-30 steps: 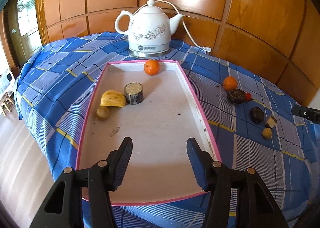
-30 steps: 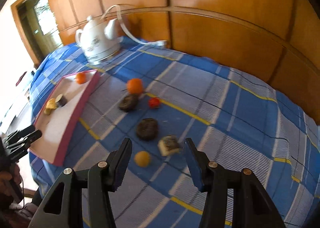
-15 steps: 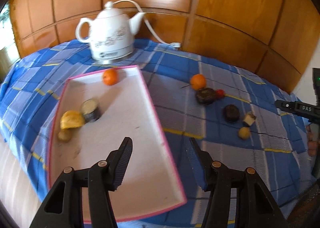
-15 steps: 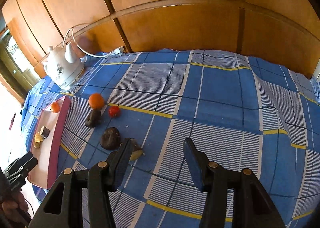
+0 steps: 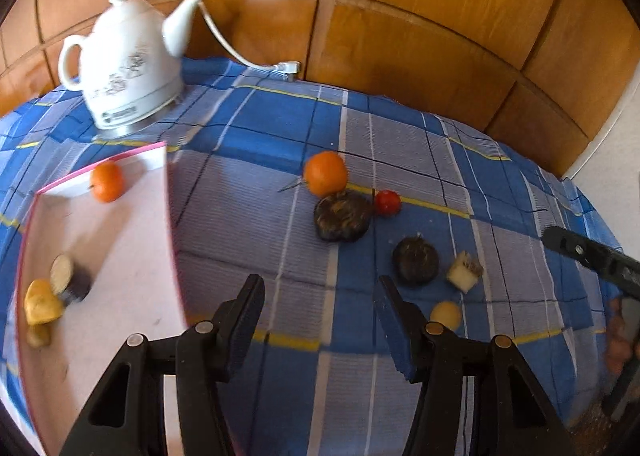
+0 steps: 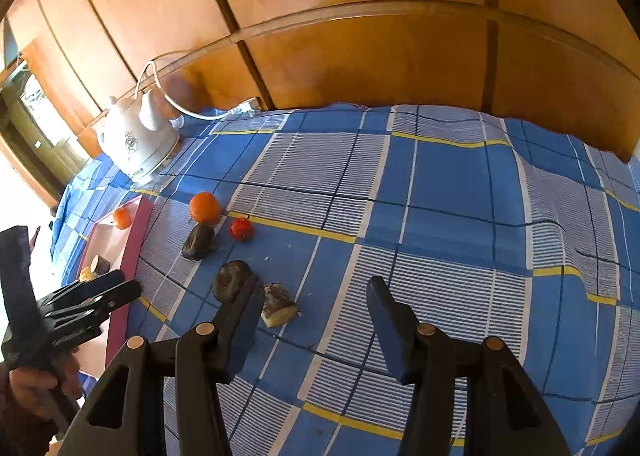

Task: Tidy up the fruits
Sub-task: 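Move both tools toward the dark brown cakes beside the tomato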

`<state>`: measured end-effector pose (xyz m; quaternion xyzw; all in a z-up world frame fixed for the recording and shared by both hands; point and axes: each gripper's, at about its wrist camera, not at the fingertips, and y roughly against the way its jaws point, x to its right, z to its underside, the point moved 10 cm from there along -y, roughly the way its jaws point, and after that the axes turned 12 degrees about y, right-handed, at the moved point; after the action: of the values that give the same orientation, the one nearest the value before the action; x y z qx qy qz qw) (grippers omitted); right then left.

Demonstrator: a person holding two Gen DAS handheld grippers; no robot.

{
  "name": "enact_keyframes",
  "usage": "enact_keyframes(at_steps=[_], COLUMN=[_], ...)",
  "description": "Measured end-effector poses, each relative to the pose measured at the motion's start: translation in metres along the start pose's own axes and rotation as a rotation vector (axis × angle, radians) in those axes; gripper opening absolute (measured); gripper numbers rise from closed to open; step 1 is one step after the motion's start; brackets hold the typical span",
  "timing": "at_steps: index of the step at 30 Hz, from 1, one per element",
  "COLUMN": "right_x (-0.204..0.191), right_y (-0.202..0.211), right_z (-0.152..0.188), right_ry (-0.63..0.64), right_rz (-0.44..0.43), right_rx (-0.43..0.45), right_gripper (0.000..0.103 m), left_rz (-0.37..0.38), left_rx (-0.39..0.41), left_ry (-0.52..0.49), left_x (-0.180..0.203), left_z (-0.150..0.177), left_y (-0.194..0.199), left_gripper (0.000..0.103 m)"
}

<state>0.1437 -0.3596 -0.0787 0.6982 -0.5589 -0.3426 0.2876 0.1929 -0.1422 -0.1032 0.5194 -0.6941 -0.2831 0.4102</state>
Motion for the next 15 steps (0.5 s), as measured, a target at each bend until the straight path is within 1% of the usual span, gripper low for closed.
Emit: enact_keyframes(at_steps=[4,7,15], right_x=[-0.001,-0.005,-0.007], right_y=[0.001,0.0,0.0], right_z=[-0.001,-0.002,-0.004], right_ry=[0.003,0.016,0.019], right_rz=[-0.003,-0.007,-0.014], right_rx=[0.001,-0.002,0.001], right_gripper=[0.054,0.054,0.054], left_rz=[0.007,0.018,0.019], left_rx=[-0.024,-0.043,-0.073], left_ry=[0.01,0.013,0.006], left_x=[0.006,0.012,0.022], left_z=[-0.01,-0.016,-0.029], left_y=[-0.022,-0.036,-0.073], left_gripper=[0.062,0.063,0.063])
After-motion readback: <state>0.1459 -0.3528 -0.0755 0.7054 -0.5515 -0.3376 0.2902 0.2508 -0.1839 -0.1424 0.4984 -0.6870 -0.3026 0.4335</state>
